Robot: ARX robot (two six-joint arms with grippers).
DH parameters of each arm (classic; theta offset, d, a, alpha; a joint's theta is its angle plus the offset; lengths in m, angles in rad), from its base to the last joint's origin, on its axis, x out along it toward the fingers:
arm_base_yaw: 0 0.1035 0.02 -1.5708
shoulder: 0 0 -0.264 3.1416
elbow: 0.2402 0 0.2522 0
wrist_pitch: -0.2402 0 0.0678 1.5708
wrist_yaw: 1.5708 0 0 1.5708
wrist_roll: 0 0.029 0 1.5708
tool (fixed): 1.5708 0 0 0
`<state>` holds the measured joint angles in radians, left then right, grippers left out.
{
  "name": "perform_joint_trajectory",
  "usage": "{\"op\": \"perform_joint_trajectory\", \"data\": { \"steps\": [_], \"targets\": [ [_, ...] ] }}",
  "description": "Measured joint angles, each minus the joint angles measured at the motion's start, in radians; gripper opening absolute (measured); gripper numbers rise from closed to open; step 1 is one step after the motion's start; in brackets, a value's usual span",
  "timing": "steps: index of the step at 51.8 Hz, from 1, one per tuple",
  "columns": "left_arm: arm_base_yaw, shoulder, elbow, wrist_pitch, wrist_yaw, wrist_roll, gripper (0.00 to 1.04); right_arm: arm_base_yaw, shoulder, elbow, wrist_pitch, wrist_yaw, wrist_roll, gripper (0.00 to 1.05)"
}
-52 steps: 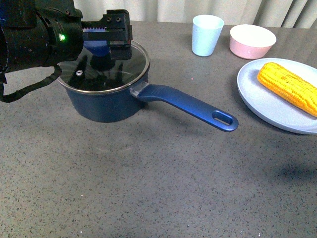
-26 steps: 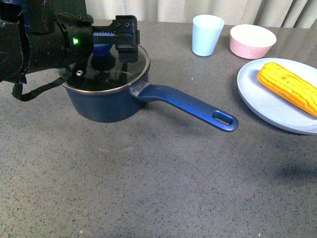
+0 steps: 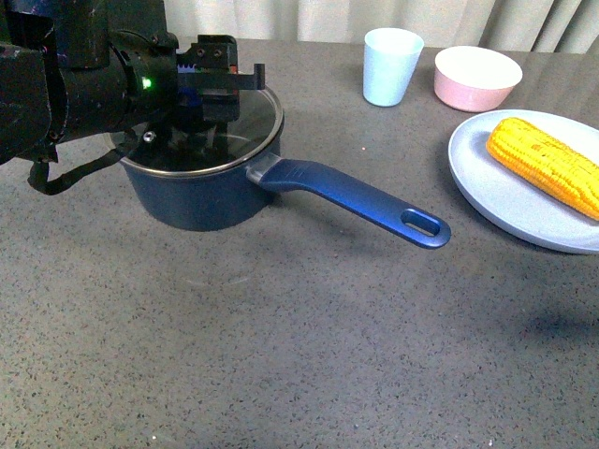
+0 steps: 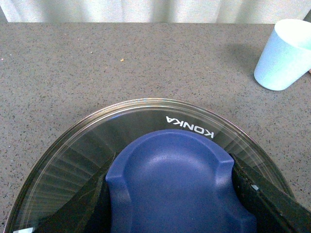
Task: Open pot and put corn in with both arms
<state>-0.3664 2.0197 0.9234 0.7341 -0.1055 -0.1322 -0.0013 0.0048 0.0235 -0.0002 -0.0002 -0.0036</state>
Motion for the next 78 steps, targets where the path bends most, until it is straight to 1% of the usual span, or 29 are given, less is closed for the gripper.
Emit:
{"op": "perform_joint_trajectory", "data": {
  "steps": [16, 21, 26, 35, 41, 45, 54, 63, 78],
  "targets": [
    [0.002, -0.059, -0.017, -0.003, -0.003, 0.019, 0.57, 0.000, 0.000, 0.000, 0.000, 0.000, 0.000, 0.96],
    [0.018, -0.106, -0.023, -0.003, -0.002, 0.018, 0.57, 0.000, 0.000, 0.000, 0.000, 0.000, 0.000, 0.96],
    [0.054, -0.151, -0.029, -0.003, -0.003, 0.015, 0.56, 0.000, 0.000, 0.000, 0.000, 0.000, 0.000, 0.96],
    [0.163, -0.190, -0.063, 0.022, -0.003, 0.021, 0.56, 0.000, 0.000, 0.000, 0.000, 0.000, 0.000, 0.96],
    [0.291, -0.182, -0.109, 0.074, -0.005, 0.039, 0.56, 0.000, 0.000, 0.000, 0.000, 0.000, 0.000, 0.96],
    [0.352, -0.163, -0.124, 0.113, -0.006, 0.045, 0.56, 0.000, 0.000, 0.000, 0.000, 0.000, 0.000, 0.96],
    [0.453, -0.055, -0.137, 0.202, -0.013, 0.045, 0.56, 0.000, 0.000, 0.000, 0.000, 0.000, 0.000, 0.96],
    [0.462, 0.063, -0.143, 0.277, -0.004, 0.035, 0.56, 0.000, 0.000, 0.000, 0.000, 0.000, 0.000, 0.96],
    [0.444, 0.191, -0.134, 0.337, 0.000, 0.011, 0.56, 0.000, 0.000, 0.000, 0.000, 0.000, 0.000, 0.96]
  ]
}}
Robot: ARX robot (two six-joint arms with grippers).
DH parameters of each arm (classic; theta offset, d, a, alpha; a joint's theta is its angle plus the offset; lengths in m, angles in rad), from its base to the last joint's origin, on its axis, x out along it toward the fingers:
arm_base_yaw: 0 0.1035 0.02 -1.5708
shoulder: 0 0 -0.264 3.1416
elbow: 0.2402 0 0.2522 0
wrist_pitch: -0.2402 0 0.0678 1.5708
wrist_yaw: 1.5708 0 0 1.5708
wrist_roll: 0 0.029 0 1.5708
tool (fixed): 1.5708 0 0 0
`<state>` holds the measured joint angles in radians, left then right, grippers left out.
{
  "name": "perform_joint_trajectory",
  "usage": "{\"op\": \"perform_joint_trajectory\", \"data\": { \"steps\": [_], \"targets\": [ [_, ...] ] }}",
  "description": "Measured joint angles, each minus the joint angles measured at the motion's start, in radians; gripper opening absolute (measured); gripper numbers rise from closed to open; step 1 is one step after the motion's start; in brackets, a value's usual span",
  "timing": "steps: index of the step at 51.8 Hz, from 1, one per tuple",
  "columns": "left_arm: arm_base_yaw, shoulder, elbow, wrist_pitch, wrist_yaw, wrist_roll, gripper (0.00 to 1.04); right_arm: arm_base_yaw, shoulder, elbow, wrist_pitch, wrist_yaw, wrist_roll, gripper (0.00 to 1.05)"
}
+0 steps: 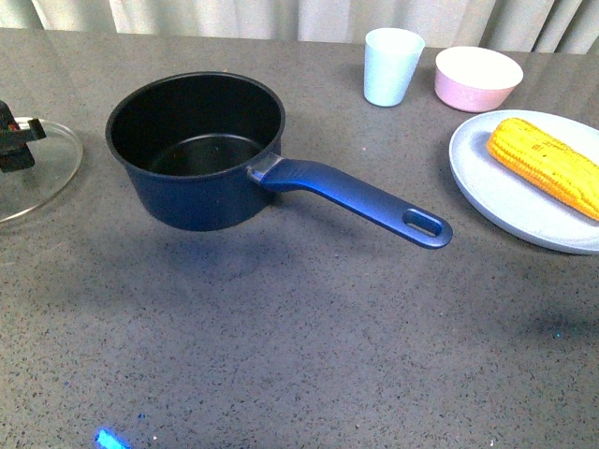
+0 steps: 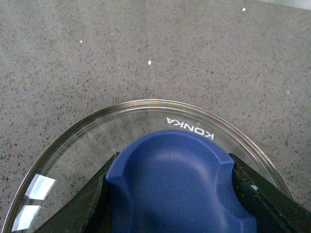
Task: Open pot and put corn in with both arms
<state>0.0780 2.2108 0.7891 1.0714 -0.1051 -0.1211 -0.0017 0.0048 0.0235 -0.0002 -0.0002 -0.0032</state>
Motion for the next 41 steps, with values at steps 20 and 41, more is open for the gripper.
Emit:
{"op": "perform_joint_trajectory", "data": {
  "steps": [20, 41],
  "targets": [
    [-0.045, 0.055, 0.016, 0.031, -0.009, -0.045, 0.68, 0.000, 0.000, 0.000, 0.000, 0.000, 0.000, 0.96],
    [-0.066, -0.059, -0.119, 0.040, -0.090, -0.106, 0.96, 0.000, 0.000, 0.000, 0.000, 0.000, 0.000, 0.96]
  ]
}}
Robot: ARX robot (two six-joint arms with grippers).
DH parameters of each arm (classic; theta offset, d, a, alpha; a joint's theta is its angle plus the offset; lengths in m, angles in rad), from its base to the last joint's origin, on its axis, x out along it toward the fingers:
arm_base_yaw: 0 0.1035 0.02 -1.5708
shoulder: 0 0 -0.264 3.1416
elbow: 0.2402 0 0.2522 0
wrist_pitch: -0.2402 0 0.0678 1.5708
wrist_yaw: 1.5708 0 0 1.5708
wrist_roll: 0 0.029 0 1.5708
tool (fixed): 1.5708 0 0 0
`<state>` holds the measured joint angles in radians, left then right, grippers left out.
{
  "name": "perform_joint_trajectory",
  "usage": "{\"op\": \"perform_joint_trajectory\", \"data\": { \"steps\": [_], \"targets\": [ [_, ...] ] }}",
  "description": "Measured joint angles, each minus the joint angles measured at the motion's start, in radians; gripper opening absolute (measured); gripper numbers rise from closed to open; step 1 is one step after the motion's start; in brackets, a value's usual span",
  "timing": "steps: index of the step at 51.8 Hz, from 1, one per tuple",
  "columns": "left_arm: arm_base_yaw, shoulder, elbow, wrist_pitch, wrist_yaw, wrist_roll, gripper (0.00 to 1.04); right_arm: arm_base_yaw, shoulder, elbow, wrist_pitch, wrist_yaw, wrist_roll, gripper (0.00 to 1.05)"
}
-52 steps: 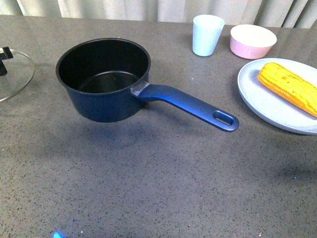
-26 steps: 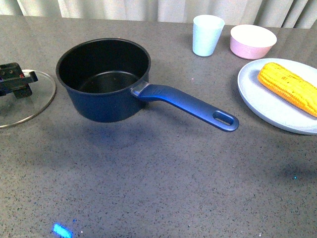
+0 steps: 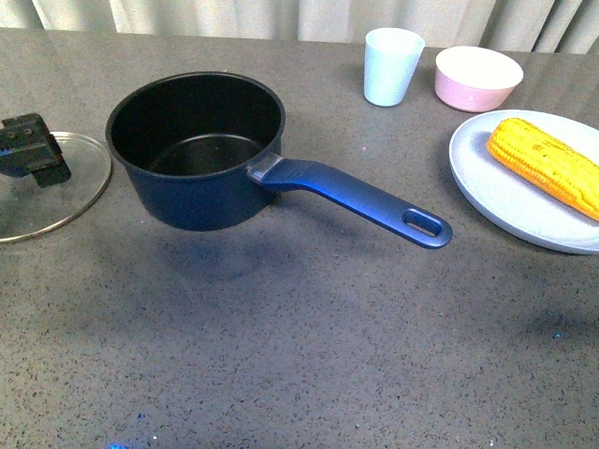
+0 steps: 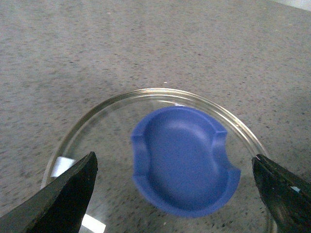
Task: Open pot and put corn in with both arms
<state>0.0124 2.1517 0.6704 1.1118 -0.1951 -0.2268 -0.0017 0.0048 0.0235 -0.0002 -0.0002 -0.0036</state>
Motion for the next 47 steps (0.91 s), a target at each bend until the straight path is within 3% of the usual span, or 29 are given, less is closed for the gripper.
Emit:
{"op": "perform_joint_trajectory", "data": {
  "steps": [16, 19, 24, 28, 39, 47],
  "targets": [
    [-0.048, -0.353, -0.214, -0.059, -0.081, 0.013, 0.96, 0.000, 0.000, 0.000, 0.000, 0.000, 0.000, 0.96],
    [-0.032, -0.346, -0.249, 0.079, 0.033, 0.070, 0.84, 0.000, 0.000, 0.000, 0.000, 0.000, 0.000, 0.96],
    [-0.023, -0.351, -0.321, 0.231, 0.140, 0.140, 0.65, 0.000, 0.000, 0.000, 0.000, 0.000, 0.000, 0.96],
    [-0.023, -0.375, -0.354, 0.273, 0.166, 0.153, 0.54, 0.000, 0.000, 0.000, 0.000, 0.000, 0.000, 0.96],
    [-0.017, -0.693, -0.548, 0.204, 0.196, 0.205, 0.04, 0.000, 0.000, 0.000, 0.000, 0.000, 0.000, 0.96],
    [-0.016, -0.836, -0.594, 0.106, 0.195, 0.212, 0.02, 0.000, 0.000, 0.000, 0.000, 0.000, 0.000, 0.96]
  ]
}}
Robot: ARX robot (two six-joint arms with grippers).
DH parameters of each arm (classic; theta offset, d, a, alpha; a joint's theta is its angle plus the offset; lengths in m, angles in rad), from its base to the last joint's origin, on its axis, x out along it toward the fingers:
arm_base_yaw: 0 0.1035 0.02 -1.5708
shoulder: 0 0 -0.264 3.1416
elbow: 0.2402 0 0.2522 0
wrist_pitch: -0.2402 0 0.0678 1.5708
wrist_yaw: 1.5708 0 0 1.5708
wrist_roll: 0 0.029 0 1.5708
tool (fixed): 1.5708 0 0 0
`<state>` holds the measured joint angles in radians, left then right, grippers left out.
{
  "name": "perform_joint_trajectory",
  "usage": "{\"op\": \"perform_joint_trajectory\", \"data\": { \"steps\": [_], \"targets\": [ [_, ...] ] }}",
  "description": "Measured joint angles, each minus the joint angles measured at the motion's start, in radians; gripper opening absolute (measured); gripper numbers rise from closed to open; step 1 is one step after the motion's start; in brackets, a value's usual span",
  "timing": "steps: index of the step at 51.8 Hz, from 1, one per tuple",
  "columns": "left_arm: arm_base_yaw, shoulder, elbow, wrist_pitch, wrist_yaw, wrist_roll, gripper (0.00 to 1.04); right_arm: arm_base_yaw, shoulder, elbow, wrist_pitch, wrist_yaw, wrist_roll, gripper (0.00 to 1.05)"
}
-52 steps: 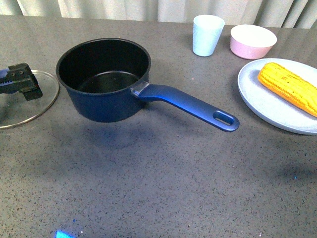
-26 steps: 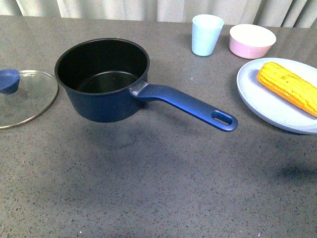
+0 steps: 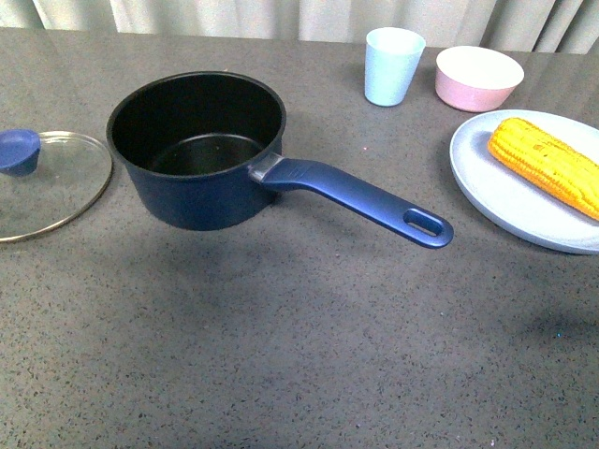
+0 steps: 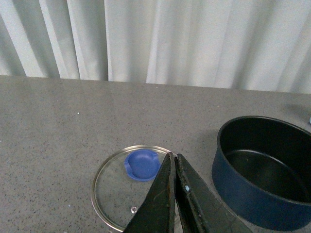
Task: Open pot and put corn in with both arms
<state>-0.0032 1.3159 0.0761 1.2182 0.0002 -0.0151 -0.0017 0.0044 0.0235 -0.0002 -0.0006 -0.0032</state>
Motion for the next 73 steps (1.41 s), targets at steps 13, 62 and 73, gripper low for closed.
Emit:
{"op": "perform_joint_trajectory", "data": {
  "steps": [13, 62, 73],
  "targets": [
    [0.000, -0.371, -0.047, -0.340, 0.000, 0.004, 0.02, 0.000, 0.000, 0.000, 0.000, 0.001, 0.000, 0.96],
    [0.000, -1.052, -0.062, -0.954, 0.000, 0.005, 0.02, 0.000, 0.000, 0.000, 0.000, 0.000, 0.000, 0.96],
    [0.000, -1.107, -0.062, -1.008, 0.000, 0.005, 0.02, 0.000, 0.000, 0.000, 0.000, 0.000, 0.000, 0.96]
  ]
}}
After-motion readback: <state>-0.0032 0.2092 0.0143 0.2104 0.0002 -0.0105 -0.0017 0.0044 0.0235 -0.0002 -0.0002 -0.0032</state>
